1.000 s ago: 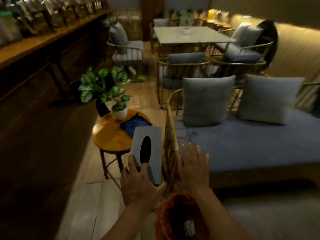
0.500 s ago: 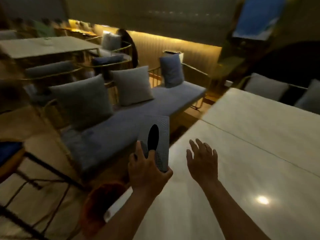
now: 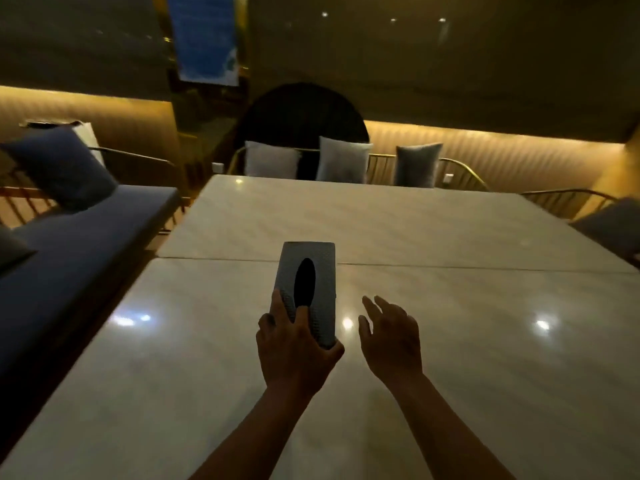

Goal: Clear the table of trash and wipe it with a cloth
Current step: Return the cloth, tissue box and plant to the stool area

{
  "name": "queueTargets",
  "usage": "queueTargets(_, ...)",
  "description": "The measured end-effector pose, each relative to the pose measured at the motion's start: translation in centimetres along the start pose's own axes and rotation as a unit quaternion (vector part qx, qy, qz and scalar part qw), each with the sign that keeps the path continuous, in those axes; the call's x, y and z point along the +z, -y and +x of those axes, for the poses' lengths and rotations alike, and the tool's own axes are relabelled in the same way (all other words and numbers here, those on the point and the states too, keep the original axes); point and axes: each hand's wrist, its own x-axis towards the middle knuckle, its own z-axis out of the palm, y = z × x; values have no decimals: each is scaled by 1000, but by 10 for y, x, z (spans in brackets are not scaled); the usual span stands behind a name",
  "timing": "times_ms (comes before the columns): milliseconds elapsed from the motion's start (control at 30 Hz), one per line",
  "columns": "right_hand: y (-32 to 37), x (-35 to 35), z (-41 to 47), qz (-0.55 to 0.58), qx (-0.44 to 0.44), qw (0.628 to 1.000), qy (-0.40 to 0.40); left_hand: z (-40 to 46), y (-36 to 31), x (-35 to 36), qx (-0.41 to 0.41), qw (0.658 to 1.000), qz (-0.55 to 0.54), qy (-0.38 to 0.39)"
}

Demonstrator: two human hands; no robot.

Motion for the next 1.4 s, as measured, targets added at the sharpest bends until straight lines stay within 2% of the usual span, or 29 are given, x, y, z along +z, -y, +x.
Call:
queueTargets(133,-65,-11,-4,0,53,998,25,-6,-58,30,36,999,-14,24)
queueTargets(233,-105,-7,3,8,59,998,16,-6,-94,55,45,998,-17,26)
queueTargets(400,-178,9,49,17,46,999,12,17,-161,105,10,1000,-12,23)
queueTargets(700,-305,58,140,25,6,991,130,82,-256,199,-75,996,26,41)
queueTargets(833,-323,96,181,30,-7,986,163,121,-271,246,-64,996,43,42)
queueTargets(1067,-345,157,230,10,33,974,223,182,-278,326,-62,995,55,55)
queueTargets(1300,-352,193,246,5,50,961,271,208,-273,367,-71,991,61,99)
queueTargets(1400,-353,197,241,3,54,958,283,207,-265,374,-68,991,57,95)
